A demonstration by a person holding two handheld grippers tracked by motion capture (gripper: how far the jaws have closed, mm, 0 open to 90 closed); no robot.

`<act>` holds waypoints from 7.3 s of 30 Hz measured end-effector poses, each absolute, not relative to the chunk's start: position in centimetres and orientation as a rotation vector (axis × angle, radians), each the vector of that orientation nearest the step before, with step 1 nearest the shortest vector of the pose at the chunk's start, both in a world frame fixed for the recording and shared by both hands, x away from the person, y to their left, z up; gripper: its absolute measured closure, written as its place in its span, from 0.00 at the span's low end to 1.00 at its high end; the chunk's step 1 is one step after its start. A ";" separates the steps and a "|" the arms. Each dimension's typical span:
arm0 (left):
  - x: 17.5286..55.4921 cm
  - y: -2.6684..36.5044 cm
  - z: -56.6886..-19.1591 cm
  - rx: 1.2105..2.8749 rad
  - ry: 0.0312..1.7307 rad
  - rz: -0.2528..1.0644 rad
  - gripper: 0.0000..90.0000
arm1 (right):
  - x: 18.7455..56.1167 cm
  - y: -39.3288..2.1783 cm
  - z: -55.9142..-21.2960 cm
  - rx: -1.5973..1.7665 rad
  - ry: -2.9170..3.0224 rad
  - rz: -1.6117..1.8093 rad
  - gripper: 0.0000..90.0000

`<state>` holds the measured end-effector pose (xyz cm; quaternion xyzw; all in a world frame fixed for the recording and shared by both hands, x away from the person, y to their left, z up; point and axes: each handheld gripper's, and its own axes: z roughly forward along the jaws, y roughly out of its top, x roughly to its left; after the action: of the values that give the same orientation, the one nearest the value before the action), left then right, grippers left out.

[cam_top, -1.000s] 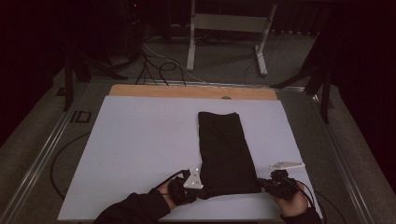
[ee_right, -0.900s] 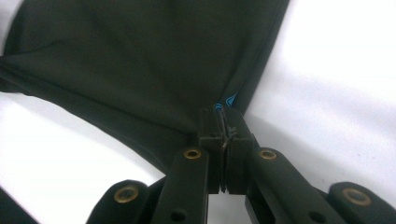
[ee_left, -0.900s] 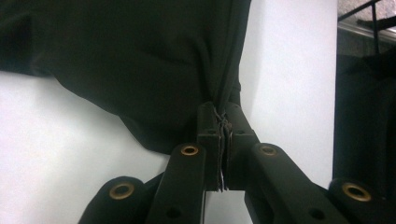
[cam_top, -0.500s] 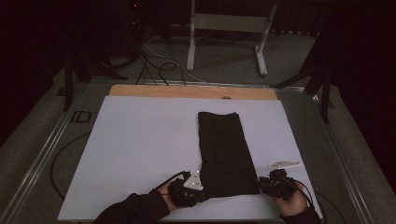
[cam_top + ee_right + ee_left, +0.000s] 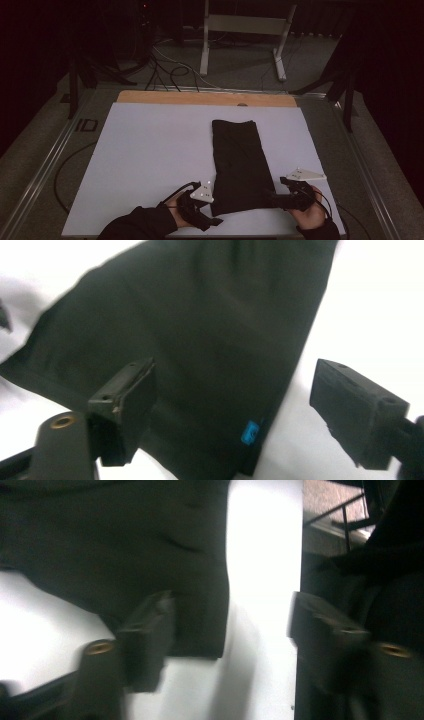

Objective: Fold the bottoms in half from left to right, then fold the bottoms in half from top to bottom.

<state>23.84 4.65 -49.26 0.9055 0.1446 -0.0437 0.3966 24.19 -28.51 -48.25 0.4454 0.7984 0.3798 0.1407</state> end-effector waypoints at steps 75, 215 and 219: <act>27.6 8.0 -44.2 2.030 0.516 0.002 0.00 | 24.7 -26.3 -41.9 0.904 2.179 1.243 0.11; 45.5 2.5 -51.2 2.111 0.988 0.137 0.95 | 45.9 -25.2 -51.0 1.407 2.365 1.119 0.96; 45.3 2.8 -50.8 2.085 0.974 0.118 0.95 | 45.8 -25.2 -50.7 1.408 2.355 1.139 0.96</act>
<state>45.31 2.82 -50.78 0.8267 0.3861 0.0469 0.4066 45.82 -25.24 -50.72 0.4721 0.7899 0.3820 0.0852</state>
